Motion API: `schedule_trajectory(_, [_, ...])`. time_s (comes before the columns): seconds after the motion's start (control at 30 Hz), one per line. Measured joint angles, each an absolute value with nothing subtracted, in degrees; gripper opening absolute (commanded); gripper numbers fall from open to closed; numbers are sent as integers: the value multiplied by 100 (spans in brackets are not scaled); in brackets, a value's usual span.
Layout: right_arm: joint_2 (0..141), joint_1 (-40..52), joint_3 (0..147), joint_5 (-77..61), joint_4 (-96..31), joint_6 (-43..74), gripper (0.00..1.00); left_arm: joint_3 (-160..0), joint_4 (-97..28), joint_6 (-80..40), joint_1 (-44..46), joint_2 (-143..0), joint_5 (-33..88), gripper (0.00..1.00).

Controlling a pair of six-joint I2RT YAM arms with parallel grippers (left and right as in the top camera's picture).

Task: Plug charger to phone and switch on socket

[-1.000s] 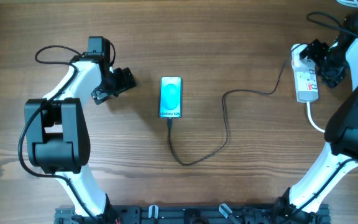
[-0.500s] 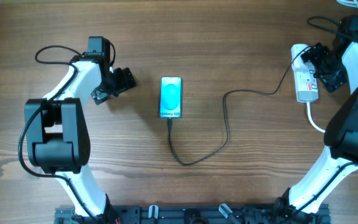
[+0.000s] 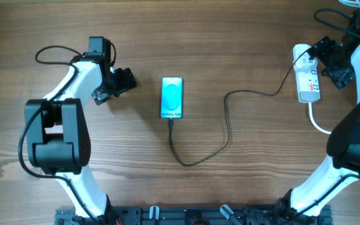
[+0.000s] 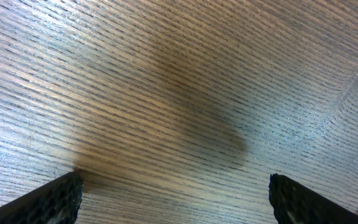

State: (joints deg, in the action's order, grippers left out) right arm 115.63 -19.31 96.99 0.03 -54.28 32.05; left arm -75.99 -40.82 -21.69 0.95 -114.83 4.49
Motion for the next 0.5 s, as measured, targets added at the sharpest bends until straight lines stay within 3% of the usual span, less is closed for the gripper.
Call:
schedule_trajectory(0.27, [11485, -1933, 8132, 71, -4062, 3188, 100, -7599, -4086, -2169, 95, -11483, 447, 100])
schedule_trajectory(0.5, [11491, -1988, 8171, 126, -4504, 3227, 100, -7599, -4091, -2169, 95, -11483, 447, 100])
